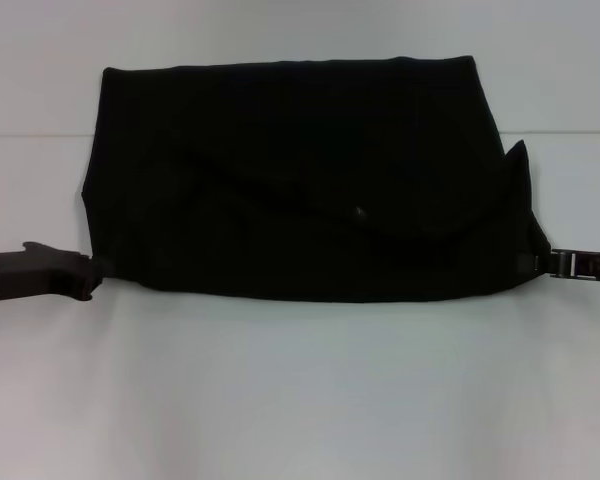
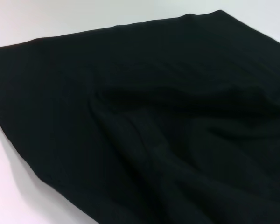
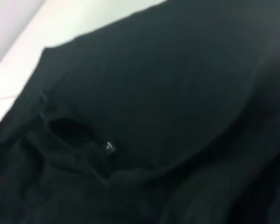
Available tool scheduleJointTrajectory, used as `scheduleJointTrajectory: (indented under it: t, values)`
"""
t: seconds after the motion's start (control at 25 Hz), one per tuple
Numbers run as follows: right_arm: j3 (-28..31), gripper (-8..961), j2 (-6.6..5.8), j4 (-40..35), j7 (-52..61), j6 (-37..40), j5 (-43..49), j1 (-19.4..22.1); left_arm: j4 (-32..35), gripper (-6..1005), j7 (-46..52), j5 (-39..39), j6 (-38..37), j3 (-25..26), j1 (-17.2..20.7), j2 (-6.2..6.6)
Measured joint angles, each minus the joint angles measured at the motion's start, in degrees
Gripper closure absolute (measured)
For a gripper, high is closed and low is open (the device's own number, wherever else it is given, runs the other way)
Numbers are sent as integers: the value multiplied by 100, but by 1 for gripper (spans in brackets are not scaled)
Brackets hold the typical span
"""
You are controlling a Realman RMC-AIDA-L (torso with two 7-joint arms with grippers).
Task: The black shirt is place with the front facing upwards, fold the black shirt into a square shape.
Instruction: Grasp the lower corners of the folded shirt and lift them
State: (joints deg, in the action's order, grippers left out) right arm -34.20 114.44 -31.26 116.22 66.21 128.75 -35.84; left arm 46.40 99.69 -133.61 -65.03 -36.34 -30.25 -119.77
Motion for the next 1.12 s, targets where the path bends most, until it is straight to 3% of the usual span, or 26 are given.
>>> scheduleJointTrajectory:
  t: [0.12, 0.44, 0.76, 0.96, 1.12]
  values:
    - [284, 913, -6, -21, -259, 290, 0, 88, 170, 1000, 95, 24, -249, 6, 95, 7]
    - [778, 917, 96, -433, -844, 1229, 1, 540, 426, 1000, 207, 34, -1202, 148, 383, 99]
    - [916, 918, 208, -730, -1471, 2110, 2, 1045, 419, 1001, -22, 51, -2789, 759, 789, 268]
    - [1090, 918, 210, -733, -2025, 2768, 4, 1424, 333, 1001, -273, 37, -3381, 1017, 993, 349]
    - [1261, 918, 210, -733, -2358, 3161, 13, 1799, 29, 1001, -455, 37, -3691, 1171, 1075, 511]
